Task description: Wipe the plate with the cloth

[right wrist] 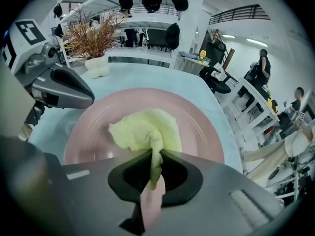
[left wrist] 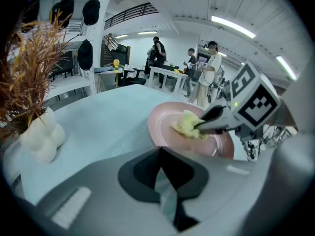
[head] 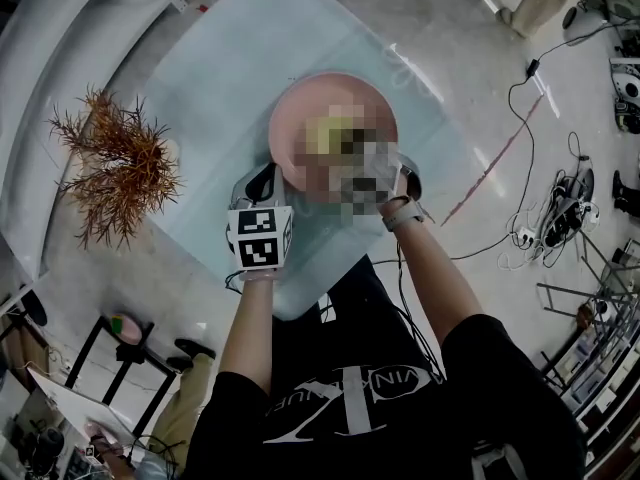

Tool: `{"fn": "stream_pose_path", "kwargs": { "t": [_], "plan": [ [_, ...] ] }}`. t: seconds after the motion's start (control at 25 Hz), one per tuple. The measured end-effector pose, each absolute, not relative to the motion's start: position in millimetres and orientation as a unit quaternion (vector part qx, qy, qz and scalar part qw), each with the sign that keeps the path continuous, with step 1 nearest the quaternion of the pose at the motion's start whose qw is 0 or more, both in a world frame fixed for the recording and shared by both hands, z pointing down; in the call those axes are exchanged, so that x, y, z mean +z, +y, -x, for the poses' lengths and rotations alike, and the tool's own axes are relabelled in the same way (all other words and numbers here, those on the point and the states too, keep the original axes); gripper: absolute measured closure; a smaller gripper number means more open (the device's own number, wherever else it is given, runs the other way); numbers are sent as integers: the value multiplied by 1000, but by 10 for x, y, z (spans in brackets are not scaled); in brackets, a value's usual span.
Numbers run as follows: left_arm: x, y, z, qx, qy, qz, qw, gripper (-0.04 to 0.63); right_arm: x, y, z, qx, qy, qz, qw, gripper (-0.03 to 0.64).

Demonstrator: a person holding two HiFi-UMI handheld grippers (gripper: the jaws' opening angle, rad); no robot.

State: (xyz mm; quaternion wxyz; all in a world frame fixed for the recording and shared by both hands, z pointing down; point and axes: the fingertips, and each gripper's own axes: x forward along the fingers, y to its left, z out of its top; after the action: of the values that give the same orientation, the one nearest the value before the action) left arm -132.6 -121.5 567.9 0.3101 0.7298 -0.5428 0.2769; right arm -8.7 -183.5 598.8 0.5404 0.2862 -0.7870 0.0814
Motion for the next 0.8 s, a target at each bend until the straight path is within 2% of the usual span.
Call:
{"fn": "stream_pose_path", "kwargs": {
  "t": [0.44,0.8],
  "plan": [
    [5664,-1202,1306,276,-543,-731,308,595,5985,-1512,148,80,-791,-269,544,581],
    [5672,-1052,1216,272,-518,-741,331,595,5983,-1286,180,92,-792,-252,548,581]
  ]
}}
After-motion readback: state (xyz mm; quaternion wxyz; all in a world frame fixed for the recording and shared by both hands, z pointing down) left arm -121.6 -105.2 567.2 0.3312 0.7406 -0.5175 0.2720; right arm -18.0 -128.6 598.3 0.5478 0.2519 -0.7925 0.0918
